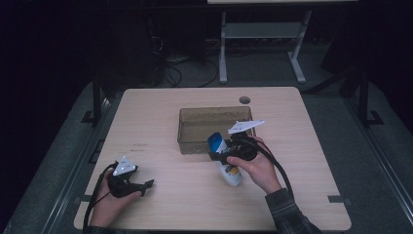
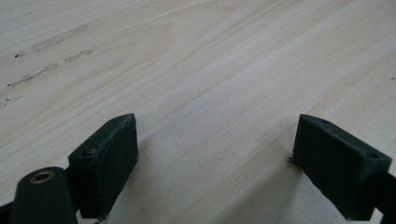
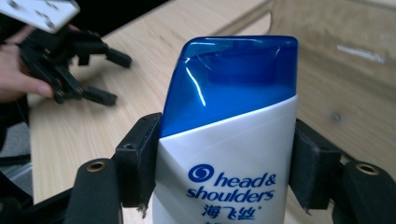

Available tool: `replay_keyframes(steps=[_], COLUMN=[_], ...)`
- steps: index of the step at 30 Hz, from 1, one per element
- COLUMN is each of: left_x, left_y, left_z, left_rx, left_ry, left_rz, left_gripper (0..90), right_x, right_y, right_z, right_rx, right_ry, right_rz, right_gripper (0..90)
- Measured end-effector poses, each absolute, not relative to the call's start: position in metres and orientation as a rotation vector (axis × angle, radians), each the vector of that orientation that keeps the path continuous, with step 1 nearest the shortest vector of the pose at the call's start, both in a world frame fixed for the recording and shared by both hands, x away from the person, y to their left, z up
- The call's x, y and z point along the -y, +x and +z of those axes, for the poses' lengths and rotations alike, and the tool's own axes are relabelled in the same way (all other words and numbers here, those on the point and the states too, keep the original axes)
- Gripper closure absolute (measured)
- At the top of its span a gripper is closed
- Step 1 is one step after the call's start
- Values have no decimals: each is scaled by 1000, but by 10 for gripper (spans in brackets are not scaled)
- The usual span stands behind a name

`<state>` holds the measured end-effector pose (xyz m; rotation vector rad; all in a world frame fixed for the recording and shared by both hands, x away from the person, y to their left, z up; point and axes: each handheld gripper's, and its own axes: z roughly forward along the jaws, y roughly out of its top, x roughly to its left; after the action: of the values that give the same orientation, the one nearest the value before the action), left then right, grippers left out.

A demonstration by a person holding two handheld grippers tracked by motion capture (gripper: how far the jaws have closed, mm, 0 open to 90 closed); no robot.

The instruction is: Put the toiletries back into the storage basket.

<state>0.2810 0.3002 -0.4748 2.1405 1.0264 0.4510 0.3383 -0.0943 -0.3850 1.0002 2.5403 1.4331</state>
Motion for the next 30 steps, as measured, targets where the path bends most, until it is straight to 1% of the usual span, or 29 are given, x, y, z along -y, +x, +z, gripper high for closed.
replay_keyframes(steps=[15,30], left_x=[-300,-300], left_y=[281,281], left_z=[-475,-475], left_rx=[-1024,-1021], left_ry=[2141,2143], left_rz=[450,449], left_gripper=[131,132], right_x=[118,137], right_y=[335,336], right_z=[-365,-349], right_rx=[-2344,-2168], right_ry=[949,962], right_rz=[1630,1723], right_gripper=[345,344])
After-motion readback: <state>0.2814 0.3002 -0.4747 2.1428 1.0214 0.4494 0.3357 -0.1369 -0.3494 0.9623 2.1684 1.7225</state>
